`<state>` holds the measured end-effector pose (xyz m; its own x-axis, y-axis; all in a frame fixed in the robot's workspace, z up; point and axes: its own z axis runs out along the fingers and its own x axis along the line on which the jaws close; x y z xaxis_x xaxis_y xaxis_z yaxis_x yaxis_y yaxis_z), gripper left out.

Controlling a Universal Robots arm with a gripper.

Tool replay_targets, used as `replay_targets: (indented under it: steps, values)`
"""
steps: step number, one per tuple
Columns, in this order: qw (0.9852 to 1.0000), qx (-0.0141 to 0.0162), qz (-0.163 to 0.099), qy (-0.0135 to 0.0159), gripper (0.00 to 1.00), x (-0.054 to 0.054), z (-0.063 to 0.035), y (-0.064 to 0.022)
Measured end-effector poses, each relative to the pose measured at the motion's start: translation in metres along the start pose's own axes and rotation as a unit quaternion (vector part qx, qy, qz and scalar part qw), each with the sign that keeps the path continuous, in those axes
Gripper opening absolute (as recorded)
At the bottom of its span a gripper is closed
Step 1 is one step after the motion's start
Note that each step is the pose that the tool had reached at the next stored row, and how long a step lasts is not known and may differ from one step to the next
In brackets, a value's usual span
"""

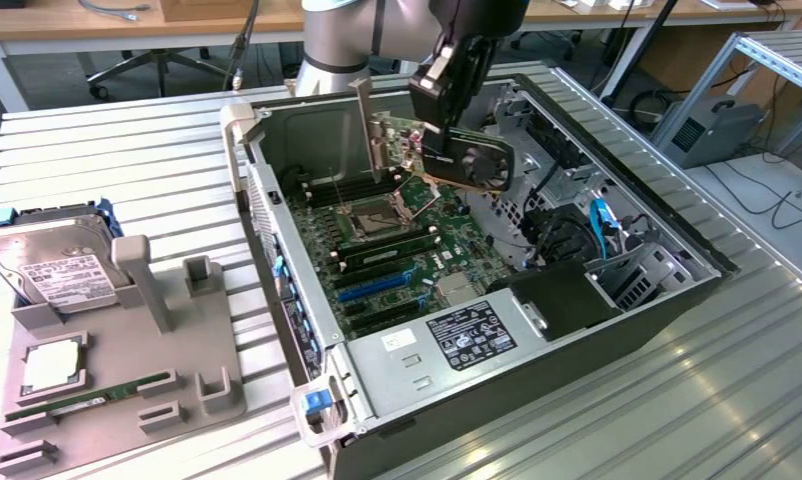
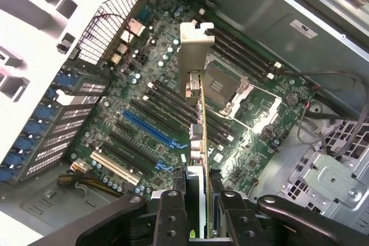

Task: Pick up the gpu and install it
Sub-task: 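Insert the gpu into the slot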

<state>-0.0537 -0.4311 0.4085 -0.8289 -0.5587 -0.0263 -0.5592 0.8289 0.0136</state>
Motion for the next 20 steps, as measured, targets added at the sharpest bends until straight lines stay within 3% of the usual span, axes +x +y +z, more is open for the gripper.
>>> replay_targets:
  steps: [20]
  values:
    - [0.9989,-0.0012,-0.047,0.0006,0.27,0.0000,0.0000,0.0000]
